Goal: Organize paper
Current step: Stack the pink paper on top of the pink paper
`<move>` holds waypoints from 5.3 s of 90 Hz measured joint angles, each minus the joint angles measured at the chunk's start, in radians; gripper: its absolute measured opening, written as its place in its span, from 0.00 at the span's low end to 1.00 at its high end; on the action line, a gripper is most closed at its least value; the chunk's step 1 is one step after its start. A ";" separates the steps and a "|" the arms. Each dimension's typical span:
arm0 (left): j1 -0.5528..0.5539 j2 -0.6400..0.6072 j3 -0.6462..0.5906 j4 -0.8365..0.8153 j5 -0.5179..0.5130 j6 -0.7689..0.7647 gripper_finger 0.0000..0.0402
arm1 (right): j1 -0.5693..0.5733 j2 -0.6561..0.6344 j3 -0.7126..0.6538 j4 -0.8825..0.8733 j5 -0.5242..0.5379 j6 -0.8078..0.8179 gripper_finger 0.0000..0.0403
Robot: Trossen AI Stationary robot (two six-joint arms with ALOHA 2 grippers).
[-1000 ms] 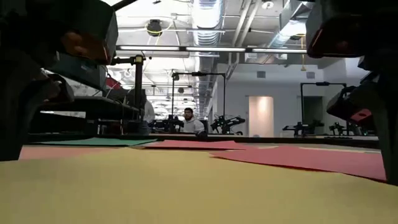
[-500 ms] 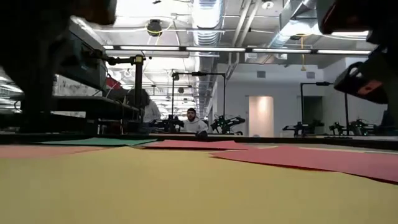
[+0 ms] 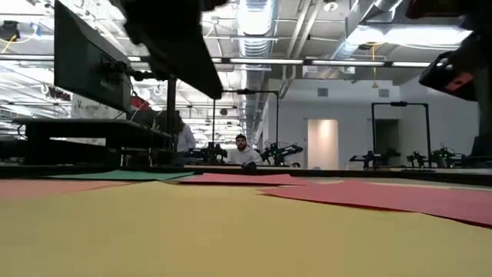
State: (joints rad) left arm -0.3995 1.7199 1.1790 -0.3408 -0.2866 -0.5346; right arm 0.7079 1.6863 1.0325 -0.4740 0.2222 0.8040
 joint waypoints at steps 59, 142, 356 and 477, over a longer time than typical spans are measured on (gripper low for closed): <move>0.335 0.035 0.001 0.231 0.410 0.246 0.01 | 0.172 0.005 0.093 -0.251 0.096 0.166 0.00; 0.431 0.259 0.071 0.298 0.596 0.159 0.34 | 0.297 0.326 0.425 -0.692 0.032 0.246 0.00; 0.373 0.342 0.073 0.302 0.546 0.109 0.33 | 0.317 0.412 0.472 -0.711 0.211 0.036 0.65; 0.376 0.338 0.248 0.247 0.532 0.323 0.33 | 0.292 0.401 0.701 -1.093 0.220 0.226 0.00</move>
State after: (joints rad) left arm -0.0231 2.0579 1.4270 -0.0933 0.2456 -0.2113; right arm 1.0004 2.0872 1.7330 -1.5667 0.4423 1.0303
